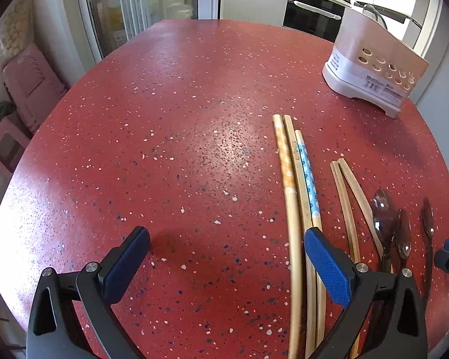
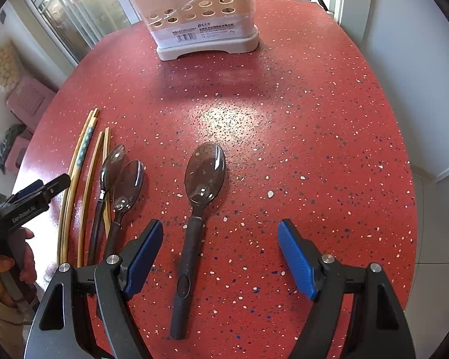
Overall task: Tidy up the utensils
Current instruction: 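Grasp a yellow patterned chopstick with the left tool while the right tool grasps a dark spoon, then carry the chopstick and spoon to the holder and lower them in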
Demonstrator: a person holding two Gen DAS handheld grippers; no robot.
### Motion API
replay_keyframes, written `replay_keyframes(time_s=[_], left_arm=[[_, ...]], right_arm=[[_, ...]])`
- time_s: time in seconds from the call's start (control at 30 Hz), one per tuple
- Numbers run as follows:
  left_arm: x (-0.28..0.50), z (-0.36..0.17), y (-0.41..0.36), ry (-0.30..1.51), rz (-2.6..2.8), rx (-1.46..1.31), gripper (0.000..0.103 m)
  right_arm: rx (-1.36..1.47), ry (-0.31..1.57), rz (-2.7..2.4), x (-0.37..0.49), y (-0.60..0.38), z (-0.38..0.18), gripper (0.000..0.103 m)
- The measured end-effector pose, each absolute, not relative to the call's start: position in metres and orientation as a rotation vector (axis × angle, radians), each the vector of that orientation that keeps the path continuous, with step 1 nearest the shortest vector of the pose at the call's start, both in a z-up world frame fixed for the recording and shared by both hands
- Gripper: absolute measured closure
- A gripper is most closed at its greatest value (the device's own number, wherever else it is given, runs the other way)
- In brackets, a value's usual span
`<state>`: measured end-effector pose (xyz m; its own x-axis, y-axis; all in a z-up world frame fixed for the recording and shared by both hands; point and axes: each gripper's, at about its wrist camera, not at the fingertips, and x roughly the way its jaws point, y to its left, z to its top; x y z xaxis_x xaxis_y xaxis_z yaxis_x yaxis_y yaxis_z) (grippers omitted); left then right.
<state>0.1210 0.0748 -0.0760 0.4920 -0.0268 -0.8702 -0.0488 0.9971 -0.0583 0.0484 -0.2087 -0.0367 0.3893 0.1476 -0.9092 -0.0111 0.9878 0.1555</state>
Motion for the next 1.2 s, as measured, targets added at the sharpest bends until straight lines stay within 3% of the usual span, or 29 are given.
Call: replay_keyframes(time_s=[0.43, 0.7, 0.8, 0.97, 1.07, 1.1, 1.2], left_arm=[[0.145, -0.076, 0.070, 1.096, 0.003, 0.028, 0.000], [0.165, -0.070, 0.059, 1.179, -0.141, 0.075, 0.002], [0.170, -0.066, 0.047, 1.200, -0.195, 0.116, 0.017], [0.180, -0.061, 0.035, 1.254, -0.268, 0.172, 0.034], [0.182, -0.059, 0.029, 1.266, -0.306, 0.187, 0.050], [0.183, -0.058, 0.022, 1.258, -0.301, 0.201, 0.065], [0.179, -0.058, 0.019, 1.229, -0.293, 0.203, 0.067]], right_arm=[[0.024, 1.230, 0.054, 0.064, -0.190, -0.047, 0.022], [-0.095, 1.288, 0.073, 0.074, -0.169, -0.048, 0.042], [-0.105, 1.308, 0.094, 0.077, -0.165, -0.046, 0.053], [-0.104, 1.335, 0.105, 0.083, -0.169, -0.043, 0.084], [-0.087, 1.329, 0.123, 0.084, -0.180, -0.042, 0.090], [-0.073, 1.327, 0.135, 0.084, -0.183, -0.042, 0.090], [-0.047, 1.305, 0.161, 0.084, -0.193, -0.043, 0.090]])
